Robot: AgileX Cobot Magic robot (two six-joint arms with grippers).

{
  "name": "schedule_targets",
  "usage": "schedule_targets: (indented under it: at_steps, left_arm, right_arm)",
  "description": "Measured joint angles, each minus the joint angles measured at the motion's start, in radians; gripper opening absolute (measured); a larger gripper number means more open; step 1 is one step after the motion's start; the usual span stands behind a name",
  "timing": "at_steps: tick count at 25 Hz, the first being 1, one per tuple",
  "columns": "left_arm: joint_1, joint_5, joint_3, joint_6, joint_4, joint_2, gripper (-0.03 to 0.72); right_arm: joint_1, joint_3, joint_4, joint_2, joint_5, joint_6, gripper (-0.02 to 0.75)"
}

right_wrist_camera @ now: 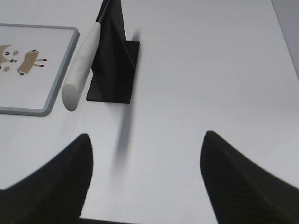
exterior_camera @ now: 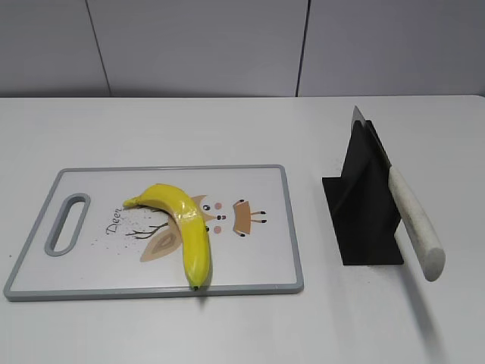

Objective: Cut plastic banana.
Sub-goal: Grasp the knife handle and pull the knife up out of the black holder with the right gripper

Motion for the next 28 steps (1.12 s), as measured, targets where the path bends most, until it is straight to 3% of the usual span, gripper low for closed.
schedule_targets:
  at_steps: [14, 17, 22, 28]
  left_arm:
    - [0.000, 0.000, 0.000, 0.000, 0.000, 0.000, 0.492]
    - [0.000, 0.000, 0.000, 0.000, 0.000, 0.000, 0.492]
    - [0.000, 0.000, 0.000, 0.000, 0.000, 0.000, 0.492]
    - [0.000, 0.000, 0.000, 0.000, 0.000, 0.000, 0.492]
  right_arm:
    - [0.004, -0.166, 0.063, 0.617, 0.018, 0.025, 0.503]
    - [0.074, -0.202, 0.047, 0.716, 0.011, 0.088, 0.499]
    - [0.304, -0.302, -0.031, 0.883, 0.000, 0.196, 0.496]
    - [0.358, -0.467, -0.016, 1.084, 0.044, 0.244, 0.496]
